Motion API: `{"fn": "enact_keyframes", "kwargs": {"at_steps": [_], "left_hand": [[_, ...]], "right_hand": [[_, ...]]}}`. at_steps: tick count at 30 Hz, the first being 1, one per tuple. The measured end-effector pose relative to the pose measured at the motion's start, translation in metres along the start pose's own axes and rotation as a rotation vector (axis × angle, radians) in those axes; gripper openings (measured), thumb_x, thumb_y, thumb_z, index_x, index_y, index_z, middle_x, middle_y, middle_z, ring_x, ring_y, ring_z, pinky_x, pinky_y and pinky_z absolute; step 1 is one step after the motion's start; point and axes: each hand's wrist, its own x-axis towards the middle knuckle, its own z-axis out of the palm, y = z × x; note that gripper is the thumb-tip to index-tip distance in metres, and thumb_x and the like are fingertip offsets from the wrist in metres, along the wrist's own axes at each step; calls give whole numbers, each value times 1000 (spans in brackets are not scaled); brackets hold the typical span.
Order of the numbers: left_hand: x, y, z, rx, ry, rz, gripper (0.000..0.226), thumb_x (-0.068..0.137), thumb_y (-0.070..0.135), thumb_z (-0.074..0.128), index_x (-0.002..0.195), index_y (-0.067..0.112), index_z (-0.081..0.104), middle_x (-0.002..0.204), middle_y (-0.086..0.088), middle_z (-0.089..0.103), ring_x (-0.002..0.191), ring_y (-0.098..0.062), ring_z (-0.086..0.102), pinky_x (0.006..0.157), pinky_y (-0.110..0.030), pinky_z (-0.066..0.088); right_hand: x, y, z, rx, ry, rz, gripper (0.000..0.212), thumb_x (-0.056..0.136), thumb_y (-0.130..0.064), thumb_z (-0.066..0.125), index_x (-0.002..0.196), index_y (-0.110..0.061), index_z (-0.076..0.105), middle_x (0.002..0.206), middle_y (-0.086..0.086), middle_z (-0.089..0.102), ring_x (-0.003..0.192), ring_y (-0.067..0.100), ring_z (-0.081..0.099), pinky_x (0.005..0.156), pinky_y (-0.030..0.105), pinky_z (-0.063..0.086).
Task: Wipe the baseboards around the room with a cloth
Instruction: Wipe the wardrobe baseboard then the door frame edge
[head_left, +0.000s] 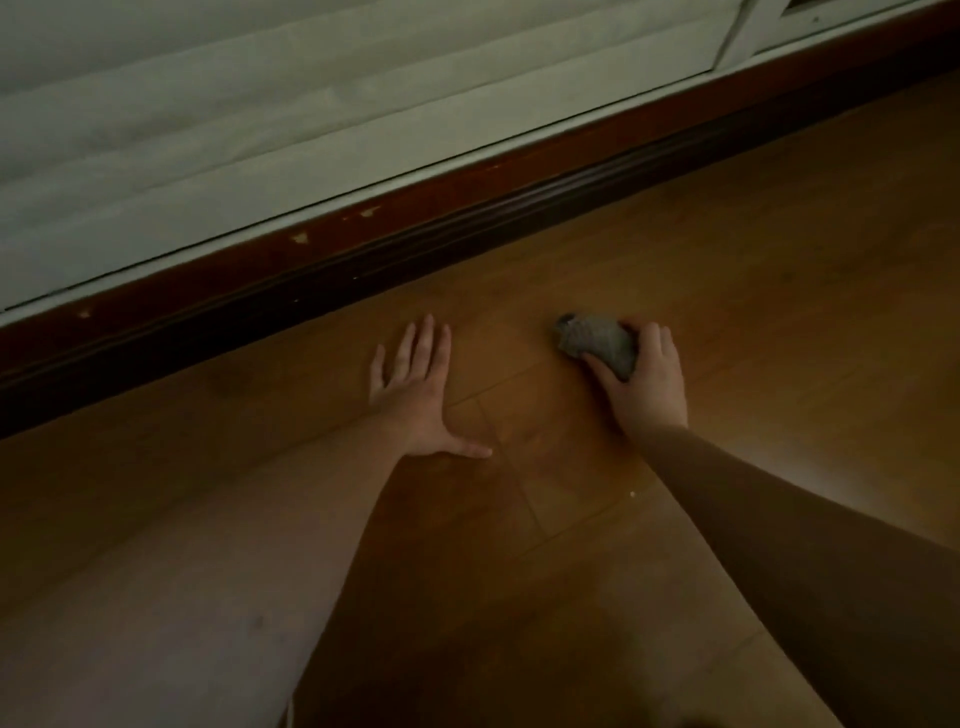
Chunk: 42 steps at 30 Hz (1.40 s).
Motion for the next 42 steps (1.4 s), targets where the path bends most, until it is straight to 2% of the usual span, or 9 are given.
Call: {"fn": "enact_keyframes", "kwargs": {"at_steps": [5, 8, 11, 18, 24, 28, 33, 37, 42], "left_hand": [[1, -2, -4, -1, -77, -12, 156, 50, 94, 61, 137, 27, -49, 141, 2, -60, 136, -22, -47, 116, -53, -19], [1, 2, -8, -19, -100, -27, 154, 52, 93, 61, 137, 28, -50, 142, 3, -59, 137, -23, -46, 116, -52, -18], [-2, 3, -13, -20, -121, -54, 152, 51, 95, 57, 136, 29, -51, 141, 4, -59, 137, -23, -47, 115, -51, -19], [-1, 2, -6, -40, -72, -51, 153, 46, 96, 60, 136, 37, -49, 148, 8, -52, 137, -16, -48, 113, -48, -23], [-4, 8, -8, -68, -14, -72, 158, 42, 89, 70, 138, 37, -45, 142, 12, -57, 131, -10, -52, 114, -47, -19], [-8, 11, -7, -59, 12, -86, 161, 45, 80, 79, 146, 32, -37, 146, 9, -52, 140, -15, -41, 116, -50, -17], [-6, 18, -2, -59, 14, -126, 158, 53, 66, 86, 150, 26, -32, 155, 2, -42, 138, -14, -39, 115, -50, -18], [-10, 19, 9, -91, 92, -158, 153, 56, 62, 86, 152, 27, -28, 159, 3, -36, 147, -18, -29, 120, -51, -10], [-14, 18, 14, -156, 112, -197, 152, 58, 68, 82, 151, 25, -30, 153, 11, -41, 145, -15, -31, 120, -49, -10]], "right_hand": [[13, 21, 9, -150, -15, -11, 57, 88, -47, 64, 129, -10, 49, 117, 22, 53, 111, 46, 47, 104, 60, 34], [16, 25, 8, -158, -60, -7, 56, 87, -39, 72, 128, -16, 41, 113, 26, 52, 105, 52, 50, 95, 65, 39], [16, 28, 7, -207, -135, -17, 53, 90, -51, 55, 128, -16, 40, 108, 25, 53, 98, 50, 52, 88, 65, 43], [17, 25, 5, -211, -144, -29, 57, 89, -55, 44, 125, -12, 41, 104, 25, 55, 95, 49, 55, 85, 63, 46], [16, 25, 7, -173, -95, -54, 58, 87, -49, 60, 124, -7, 48, 109, 23, 54, 100, 45, 52, 90, 60, 42], [16, 21, 4, -114, -76, -71, 56, 86, -45, 68, 122, -7, 49, 116, 19, 55, 104, 41, 49, 92, 55, 39], [40, -15, -9, 143, -300, 46, 40, 87, -45, 68, 99, -14, 47, 96, 2, 51, 99, 29, 53, 82, 38, 42], [55, -76, 4, 196, -374, -117, 40, 88, -47, 68, 114, -19, 55, 103, 0, 63, 98, 20, 60, 80, 32, 48], [60, -142, 42, 100, -444, -248, 46, 92, -46, 63, 121, -13, 51, 116, 10, 63, 106, 26, 60, 78, 30, 43]]}}
